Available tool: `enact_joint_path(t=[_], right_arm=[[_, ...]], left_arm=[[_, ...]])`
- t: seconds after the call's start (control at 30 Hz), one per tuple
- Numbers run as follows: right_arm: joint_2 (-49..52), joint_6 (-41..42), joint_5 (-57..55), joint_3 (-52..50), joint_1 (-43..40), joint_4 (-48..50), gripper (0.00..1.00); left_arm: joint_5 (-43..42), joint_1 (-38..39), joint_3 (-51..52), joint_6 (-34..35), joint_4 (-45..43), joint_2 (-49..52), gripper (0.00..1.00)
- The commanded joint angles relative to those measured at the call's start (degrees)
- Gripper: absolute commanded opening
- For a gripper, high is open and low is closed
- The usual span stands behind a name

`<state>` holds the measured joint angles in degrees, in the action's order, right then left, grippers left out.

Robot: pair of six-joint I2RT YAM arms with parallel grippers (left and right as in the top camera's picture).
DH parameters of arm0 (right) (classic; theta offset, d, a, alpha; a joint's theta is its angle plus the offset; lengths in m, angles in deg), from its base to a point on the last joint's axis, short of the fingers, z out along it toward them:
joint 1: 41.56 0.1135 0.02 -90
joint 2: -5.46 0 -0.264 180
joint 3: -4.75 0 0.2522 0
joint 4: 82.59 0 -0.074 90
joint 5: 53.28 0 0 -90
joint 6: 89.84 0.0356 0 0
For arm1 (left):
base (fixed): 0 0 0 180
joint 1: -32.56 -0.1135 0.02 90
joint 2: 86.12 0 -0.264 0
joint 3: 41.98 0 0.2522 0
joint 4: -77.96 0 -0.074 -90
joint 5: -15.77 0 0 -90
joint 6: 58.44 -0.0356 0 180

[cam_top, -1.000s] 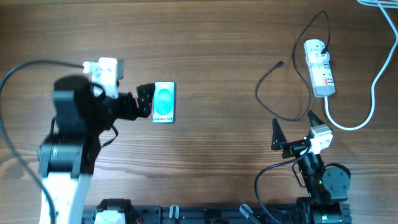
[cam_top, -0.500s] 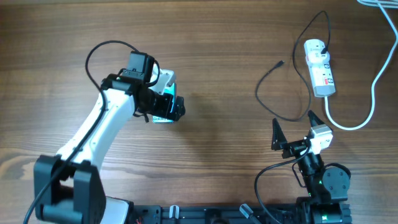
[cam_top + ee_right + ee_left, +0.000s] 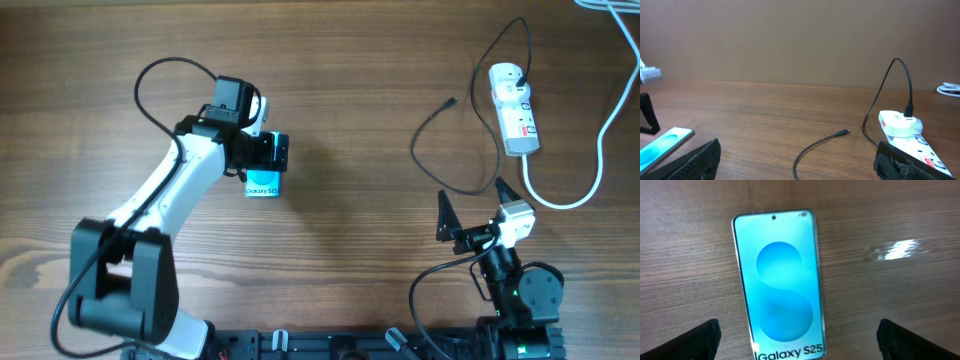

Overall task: Plug charger to phone and switch on socket
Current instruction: 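Move the left gripper over the blue phone and lower onto it, then close the left gripper on the phone's long edges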

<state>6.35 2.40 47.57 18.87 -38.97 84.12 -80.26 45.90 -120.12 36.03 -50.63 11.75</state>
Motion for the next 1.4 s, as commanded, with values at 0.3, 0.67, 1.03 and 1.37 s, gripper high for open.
enact_joint_path(t=[0.3, 0.67, 1.03, 1.37], right_arm=[[-0.7, -0.7, -0.6, -0.1, 0.2, 0.3, 1.0], [-0.7, -0.7, -0.6, -0.1, 0.2, 0.3, 1.0], [-0.3, -0.7, -0.5, -0.1, 0.2, 0.3, 1.0], [-0.3, -0.7, -0.5, -0.1, 0.2, 0.3, 1.0]], left_arm=[[1.2, 0.0, -0.5, 2.5, -2.1, 9.2, 1.0], [1.2, 0.0, -0.5, 2.4, -2.6, 9.4, 1.0], [4.4, 0.1, -0.5, 2.5, -3.0, 12.0, 1.0], [4.2, 0.1, -0.5, 5.2, -2.7, 14.9, 1.0]])
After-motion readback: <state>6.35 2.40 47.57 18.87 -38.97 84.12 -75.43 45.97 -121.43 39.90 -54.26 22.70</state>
